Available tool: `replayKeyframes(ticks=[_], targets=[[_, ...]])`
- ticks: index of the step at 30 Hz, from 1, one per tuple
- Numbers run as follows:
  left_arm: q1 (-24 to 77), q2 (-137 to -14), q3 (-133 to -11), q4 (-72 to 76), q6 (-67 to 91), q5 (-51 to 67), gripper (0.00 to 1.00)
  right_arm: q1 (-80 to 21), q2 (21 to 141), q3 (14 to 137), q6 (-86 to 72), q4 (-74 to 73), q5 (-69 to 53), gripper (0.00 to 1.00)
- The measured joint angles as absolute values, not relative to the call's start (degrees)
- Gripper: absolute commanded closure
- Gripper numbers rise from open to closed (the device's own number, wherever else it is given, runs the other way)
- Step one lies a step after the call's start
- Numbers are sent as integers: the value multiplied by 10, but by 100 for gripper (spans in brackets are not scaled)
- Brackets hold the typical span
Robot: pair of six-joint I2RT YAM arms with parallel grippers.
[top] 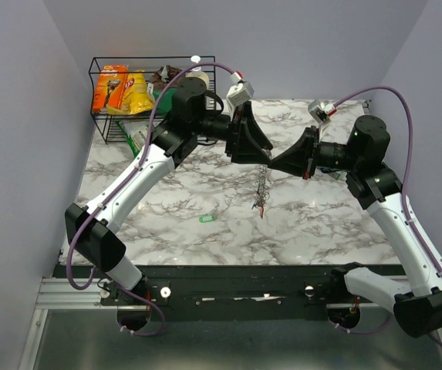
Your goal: Put the keys on the keyring
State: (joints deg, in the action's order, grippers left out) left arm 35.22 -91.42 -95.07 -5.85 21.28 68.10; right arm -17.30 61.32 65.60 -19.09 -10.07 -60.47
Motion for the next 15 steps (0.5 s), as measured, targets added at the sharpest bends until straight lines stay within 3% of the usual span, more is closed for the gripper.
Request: replayKeyframes(ticks=[15], targets=[[290,-868,-798,321,496,688,37,-173,546,594,-191,-7,-539,99]])
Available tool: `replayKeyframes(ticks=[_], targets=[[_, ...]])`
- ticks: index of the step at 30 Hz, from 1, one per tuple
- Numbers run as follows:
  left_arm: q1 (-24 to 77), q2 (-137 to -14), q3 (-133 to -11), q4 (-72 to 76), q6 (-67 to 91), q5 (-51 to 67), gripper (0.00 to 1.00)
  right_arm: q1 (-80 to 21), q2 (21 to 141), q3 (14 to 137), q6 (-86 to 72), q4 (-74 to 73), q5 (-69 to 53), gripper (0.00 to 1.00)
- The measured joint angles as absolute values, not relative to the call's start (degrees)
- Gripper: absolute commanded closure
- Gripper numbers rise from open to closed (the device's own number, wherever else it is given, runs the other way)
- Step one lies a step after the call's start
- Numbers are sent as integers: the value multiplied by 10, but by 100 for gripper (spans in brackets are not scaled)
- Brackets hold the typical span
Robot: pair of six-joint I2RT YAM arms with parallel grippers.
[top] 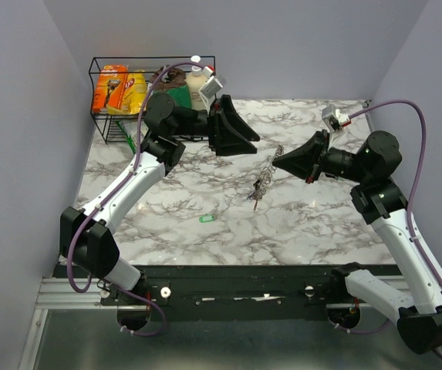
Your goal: Put the keys on the keyring
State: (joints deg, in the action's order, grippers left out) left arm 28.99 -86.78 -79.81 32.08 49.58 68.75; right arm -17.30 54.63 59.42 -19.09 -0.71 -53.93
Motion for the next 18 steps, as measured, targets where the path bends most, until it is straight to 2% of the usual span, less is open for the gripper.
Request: replayKeyframes(ticks=[7,10,14,18], targets=[[297,-869,-801,364,531,694,40,-173,539,589,-196,22,-527,99],[307,-873,-814,308,490,693,41,-173,539,588,-197,26,-525,99],[326,-878,-860,144,373,672,42,-173,539,587,-197,30,-522,99],[333,-879,-881,58,307,659,47,-173,539,586,-198,32,-521,99]])
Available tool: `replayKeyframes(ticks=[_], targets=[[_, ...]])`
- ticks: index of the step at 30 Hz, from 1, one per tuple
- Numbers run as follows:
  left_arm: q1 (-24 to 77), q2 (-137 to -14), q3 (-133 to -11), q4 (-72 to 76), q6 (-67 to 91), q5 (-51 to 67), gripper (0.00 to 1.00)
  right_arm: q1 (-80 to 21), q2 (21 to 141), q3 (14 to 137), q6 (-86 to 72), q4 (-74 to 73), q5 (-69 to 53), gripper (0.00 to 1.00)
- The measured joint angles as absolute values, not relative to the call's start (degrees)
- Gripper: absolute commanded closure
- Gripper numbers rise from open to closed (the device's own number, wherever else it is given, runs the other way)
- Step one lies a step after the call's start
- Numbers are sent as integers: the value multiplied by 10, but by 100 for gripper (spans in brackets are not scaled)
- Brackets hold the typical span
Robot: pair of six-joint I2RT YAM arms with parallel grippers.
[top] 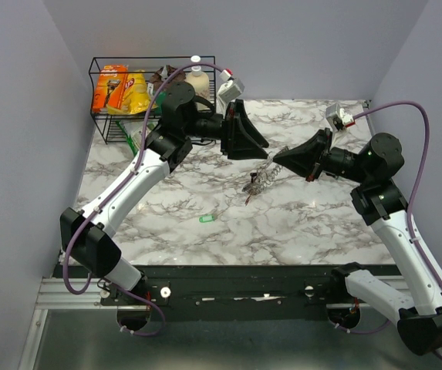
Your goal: Put the keys on the keyring
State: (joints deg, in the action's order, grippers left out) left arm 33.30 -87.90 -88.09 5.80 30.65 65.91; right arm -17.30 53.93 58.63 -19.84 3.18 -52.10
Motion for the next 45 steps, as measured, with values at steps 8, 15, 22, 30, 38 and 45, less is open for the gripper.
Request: replayKeyframes(ticks=[8,15,22,30,38,45], targets=[[340,-896,-883,-15,251,647,52,-173,539,582,-200,34,-521,99],[347,-902,-884,-29,238,647,53,-173,539,580,-200,34,-520,99],[347,-902,-885,-10,243,653,53,-173,538,579,-200,36,-519,99],[348,-902,-885,18,259,663,69,-173,538,577,-200,42,-519,99],[349,-902,-883,74,301,669,97,-173,538,576,-201,42,-519,99],[349,-902,-884,76,303,675,100,-173,538,576,-206,43,-519,92]])
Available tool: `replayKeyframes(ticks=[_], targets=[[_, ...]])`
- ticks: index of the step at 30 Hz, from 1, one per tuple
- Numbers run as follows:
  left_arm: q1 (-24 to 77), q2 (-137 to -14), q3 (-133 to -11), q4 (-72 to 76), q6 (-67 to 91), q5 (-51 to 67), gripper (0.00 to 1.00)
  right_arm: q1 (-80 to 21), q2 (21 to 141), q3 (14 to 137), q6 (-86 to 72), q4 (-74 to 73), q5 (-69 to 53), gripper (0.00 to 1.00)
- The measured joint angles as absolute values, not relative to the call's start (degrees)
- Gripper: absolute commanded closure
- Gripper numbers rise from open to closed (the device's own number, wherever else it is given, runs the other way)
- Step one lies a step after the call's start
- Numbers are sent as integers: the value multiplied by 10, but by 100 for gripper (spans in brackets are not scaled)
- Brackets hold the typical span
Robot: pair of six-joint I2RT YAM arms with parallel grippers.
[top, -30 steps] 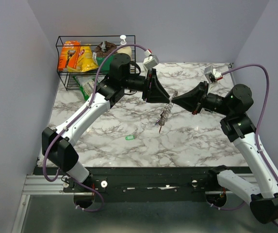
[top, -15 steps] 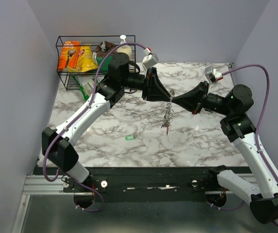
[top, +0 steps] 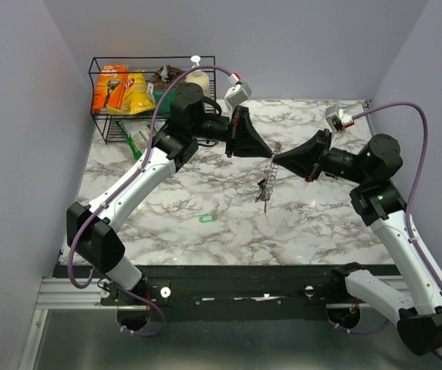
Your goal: Put the keys on the keyring
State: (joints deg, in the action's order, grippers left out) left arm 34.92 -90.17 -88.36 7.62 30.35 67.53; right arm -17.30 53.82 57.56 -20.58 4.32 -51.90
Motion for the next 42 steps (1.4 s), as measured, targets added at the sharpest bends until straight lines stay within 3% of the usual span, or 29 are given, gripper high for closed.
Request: replayKeyframes(ticks=[2,3,6,9,13,20,25,30,42], targets=[[349,-902,-888,55,283,674,100,-173,538,576,-206,41,-519,84],[349,-902,-893,39,273,672,100,-173,538,576,-206,39,-519,69],[350,-902,-927,-51,210,653,100,-173,538,576,-193,36,-521,42],[354,-906,-973,-148,145,625,100,-173,536,581,-178,29,-522,23],[364,-918,-1043,-284,50,576,100,-173,528,590,-150,15,-521,11],[387,-947,-1118,-466,-80,524,100,-173,520,625,-102,-16,-542,12],[389,-953,-1137,-545,-142,514,100,-173,545,656,-78,-34,-593,23],[390,-953,-1139,-572,-168,514,100,-173,583,674,-70,-54,-651,37],[399,-953,-1139,-585,-178,514,100,-173,610,670,-70,-70,-685,45]])
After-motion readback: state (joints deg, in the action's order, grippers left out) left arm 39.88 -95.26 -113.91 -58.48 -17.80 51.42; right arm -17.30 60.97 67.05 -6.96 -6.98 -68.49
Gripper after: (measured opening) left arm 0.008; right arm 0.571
